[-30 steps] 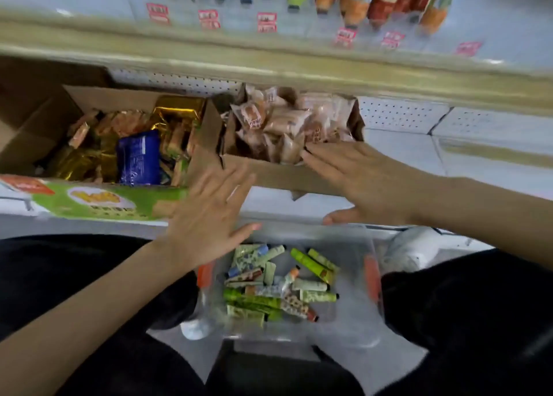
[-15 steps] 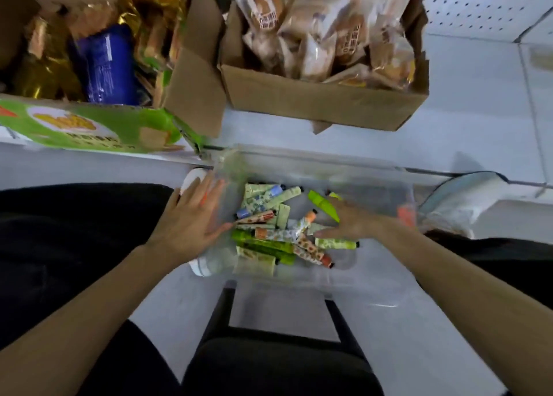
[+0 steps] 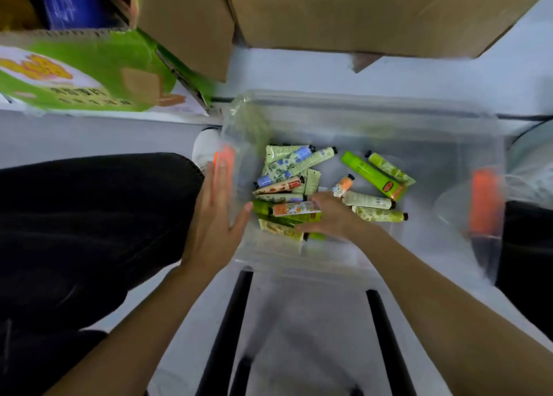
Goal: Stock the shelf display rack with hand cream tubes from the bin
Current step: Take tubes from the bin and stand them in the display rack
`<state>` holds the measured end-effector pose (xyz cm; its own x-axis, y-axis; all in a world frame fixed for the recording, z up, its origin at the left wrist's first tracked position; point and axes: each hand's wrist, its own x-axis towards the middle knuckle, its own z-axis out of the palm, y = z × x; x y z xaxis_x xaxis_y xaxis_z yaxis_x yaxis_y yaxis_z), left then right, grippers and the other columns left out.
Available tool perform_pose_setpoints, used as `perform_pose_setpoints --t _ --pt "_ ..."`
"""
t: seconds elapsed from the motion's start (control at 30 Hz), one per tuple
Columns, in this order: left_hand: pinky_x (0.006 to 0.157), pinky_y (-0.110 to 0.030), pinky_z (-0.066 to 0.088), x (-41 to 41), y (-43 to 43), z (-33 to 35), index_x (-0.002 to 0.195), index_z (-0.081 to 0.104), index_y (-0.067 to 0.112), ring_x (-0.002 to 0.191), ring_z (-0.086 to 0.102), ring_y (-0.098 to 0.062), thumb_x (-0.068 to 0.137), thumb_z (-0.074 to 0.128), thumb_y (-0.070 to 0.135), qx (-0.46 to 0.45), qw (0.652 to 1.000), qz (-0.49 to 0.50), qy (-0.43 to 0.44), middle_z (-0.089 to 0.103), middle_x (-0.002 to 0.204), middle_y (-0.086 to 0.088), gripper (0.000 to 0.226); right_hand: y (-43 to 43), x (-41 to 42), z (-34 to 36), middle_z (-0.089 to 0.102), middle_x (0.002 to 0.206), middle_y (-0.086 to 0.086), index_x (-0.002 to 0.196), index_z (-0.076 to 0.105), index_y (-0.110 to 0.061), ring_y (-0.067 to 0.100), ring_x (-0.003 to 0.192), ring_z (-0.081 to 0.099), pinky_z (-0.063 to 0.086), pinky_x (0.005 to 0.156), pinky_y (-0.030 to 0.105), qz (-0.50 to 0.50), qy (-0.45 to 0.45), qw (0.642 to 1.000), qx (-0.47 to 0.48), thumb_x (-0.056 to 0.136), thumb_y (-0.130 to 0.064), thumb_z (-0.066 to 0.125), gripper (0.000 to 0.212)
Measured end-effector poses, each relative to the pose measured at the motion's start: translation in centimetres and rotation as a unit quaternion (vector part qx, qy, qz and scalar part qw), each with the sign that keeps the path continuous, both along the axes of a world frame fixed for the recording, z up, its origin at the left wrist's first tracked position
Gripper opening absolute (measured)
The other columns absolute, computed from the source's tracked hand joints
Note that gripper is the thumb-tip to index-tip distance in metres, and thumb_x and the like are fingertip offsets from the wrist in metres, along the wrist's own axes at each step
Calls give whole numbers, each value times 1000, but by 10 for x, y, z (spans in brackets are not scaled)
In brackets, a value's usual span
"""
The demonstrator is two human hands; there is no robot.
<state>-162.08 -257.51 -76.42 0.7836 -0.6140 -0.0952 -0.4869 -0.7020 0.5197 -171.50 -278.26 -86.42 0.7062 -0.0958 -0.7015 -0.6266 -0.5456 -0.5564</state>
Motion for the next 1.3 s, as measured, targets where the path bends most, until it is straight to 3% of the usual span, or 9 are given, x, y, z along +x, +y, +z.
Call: perform_pose_setpoints --t 0.1,0.23,0.5,0.63,0.87,0.97,1.07,1.2,1.3 --pt "117 -40 19 0 0 -6 151 -2 21 146 13 -23 95 38 39 -12 1000 17 -3 10 159 -6 71 7 12 -10 49 118 9 119 50 -9 26 109 50 45 83 35 -5 -4 1000 -25 67 -58 75 75" --pt "116 -44 23 0 0 -8 151 2 22 145 16 -22 95 43 32 -29 999 26 4 13 158 -6 70 12 21 -11 55 101 5 114 48 -11 19 85 53 40 62 29 -12 56 998 12 70 -59 72 70" --pt "116 -40 24 0 1 -11 151 1 29 145 17 -19 94 38 36 -40 999 31 2 16 158 -5 68 16 19 -18 45 67 3 71 46 -13 19 66 48 33 56 28 -19 100 993 63 71 -58 72 52" --pt "115 -36 23 -1 -1 -10 151 4 26 145 19 -18 92 38 36 -41 998 41 9 17 158 -4 69 25 12 -27 55 74 5 82 61 -7 18 70 54 37 59 27 -77 98 988 89 72 -51 75 47" --pt "115 -38 25 -1 0 -9 152 7 22 144 20 -17 91 37 38 -41 998 44 15 18 158 -4 69 25 7 -22 53 77 0 91 58 -9 14 72 52 35 56 21 -98 86 986 107 75 -44 75 42" --pt "114 -41 27 -1 0 -9 152 9 20 144 22 -18 91 38 37 -46 998 42 18 19 158 -5 70 25 8 -25 60 89 13 99 62 -3 26 86 59 35 65 29 -78 86 990 86 72 -50 75 55" --pt "114 -44 28 -2 0 -9 152 9 21 143 22 -18 91 38 36 -46 998 41 15 19 158 -3 69 19 13 -22 53 88 10 91 58 -4 25 85 54 38 67 29 -66 111 988 80 73 -50 74 52" --pt "113 -47 29 -1 0 -10 151 9 22 143 23 -18 91 38 35 -47 998 44 19 20 157 -3 68 16 21 -15 52 122 9 125 49 -7 27 109 54 50 91 39 -76 178 974 116 73 -47 76 71" --pt "111 -50 30 -1 0 -9 151 11 22 143 24 -21 91 38 33 -47 998 43 16 21 157 -4 67 23 30 -10 48 115 6 133 40 -7 24 102 51 48 79 33 -57 193 974 106 74 -41 77 77"
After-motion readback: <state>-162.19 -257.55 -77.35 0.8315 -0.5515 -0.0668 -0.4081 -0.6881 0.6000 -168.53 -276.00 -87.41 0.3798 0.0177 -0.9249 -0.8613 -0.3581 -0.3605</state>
